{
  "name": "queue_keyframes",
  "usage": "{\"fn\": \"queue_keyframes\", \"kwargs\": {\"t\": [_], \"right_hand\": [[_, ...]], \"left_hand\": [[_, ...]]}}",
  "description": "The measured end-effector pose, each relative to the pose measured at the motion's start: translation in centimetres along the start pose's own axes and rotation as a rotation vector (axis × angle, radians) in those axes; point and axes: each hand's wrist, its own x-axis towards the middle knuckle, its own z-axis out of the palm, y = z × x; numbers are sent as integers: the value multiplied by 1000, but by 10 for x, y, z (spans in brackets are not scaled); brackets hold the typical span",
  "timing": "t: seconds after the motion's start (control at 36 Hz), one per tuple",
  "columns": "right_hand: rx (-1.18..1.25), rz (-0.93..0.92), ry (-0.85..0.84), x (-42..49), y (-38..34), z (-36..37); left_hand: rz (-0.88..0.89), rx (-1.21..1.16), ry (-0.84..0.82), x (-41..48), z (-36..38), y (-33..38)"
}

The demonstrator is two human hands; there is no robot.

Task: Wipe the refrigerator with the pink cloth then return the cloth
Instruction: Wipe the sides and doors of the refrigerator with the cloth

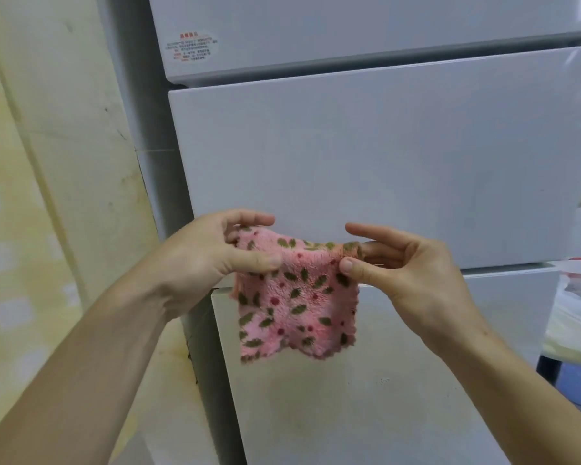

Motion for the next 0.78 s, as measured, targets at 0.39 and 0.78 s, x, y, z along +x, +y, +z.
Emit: {"fn": "queue_keyframes", "kwargs": {"t": [0.39,0.78], "right_hand": [[67,-144,167,-4,11,12],[-320,-108,83,3,-4,1]], "left_hand": [[159,174,86,0,0,1],[209,223,132,9,5,-3]]}}
